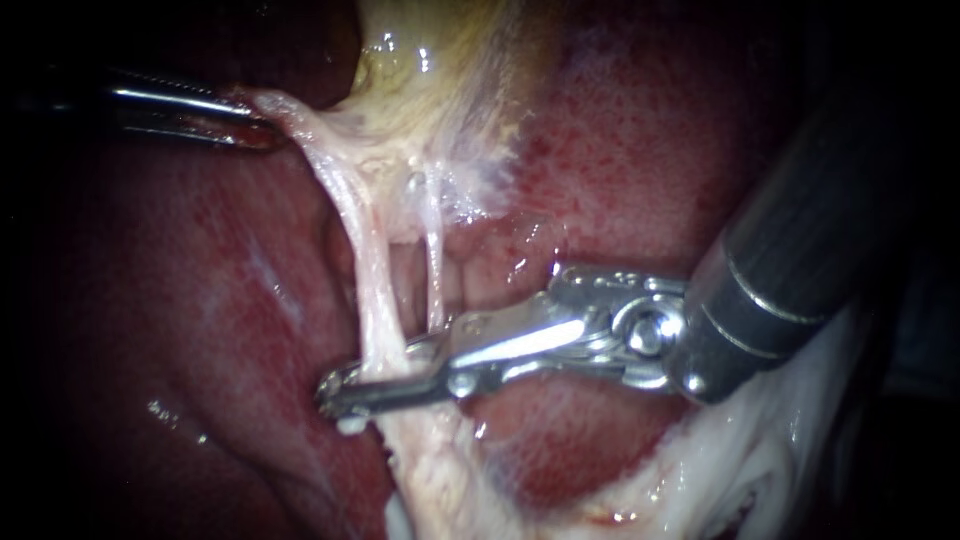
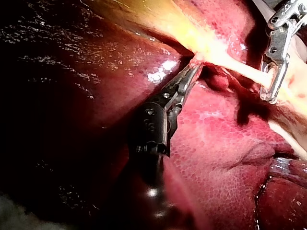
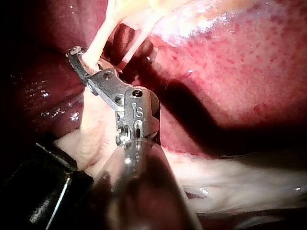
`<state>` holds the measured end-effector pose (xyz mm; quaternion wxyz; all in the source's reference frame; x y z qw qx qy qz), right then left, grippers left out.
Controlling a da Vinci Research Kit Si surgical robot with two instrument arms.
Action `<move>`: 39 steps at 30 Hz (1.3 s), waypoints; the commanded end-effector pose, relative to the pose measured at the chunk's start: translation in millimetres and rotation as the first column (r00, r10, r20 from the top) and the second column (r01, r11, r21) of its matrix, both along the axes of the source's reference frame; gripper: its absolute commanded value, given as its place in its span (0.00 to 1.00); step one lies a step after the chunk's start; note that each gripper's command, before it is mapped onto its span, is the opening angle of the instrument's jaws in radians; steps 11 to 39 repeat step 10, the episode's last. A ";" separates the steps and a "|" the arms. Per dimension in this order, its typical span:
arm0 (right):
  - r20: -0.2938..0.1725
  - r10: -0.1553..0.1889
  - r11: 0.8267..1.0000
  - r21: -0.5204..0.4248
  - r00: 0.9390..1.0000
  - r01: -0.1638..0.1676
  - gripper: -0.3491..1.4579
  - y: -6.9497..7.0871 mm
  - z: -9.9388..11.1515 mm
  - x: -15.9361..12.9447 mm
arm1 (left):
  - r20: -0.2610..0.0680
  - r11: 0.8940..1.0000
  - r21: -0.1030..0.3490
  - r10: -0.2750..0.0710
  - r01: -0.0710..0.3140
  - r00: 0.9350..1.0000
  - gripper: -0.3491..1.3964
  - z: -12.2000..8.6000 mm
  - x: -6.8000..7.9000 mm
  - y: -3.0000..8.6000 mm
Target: Clipping second clip left tube
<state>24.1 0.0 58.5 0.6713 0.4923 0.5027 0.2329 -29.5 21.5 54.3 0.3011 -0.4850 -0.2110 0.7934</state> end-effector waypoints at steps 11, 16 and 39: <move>-0.006 -0.011 1.000 -0.001 1.000 0.011 0.00 -0.2 0.0 0.2 | 0.000 1.000 0.000 0.000 0.000 1.000 0.00 0.1 0.0 0.1; -0.006 -0.011 1.000 -0.001 1.000 0.011 0.00 -0.2 0.0 0.2 | 0.000 1.000 0.000 0.000 0.000 1.000 0.00 0.1 0.0 0.1; -0.006 -0.011 1.000 -0.001 1.000 0.011 0.00 -0.2 0.0 0.2 | 0.000 1.000 0.000 0.000 0.000 1.000 0.00 0.1 0.0 0.1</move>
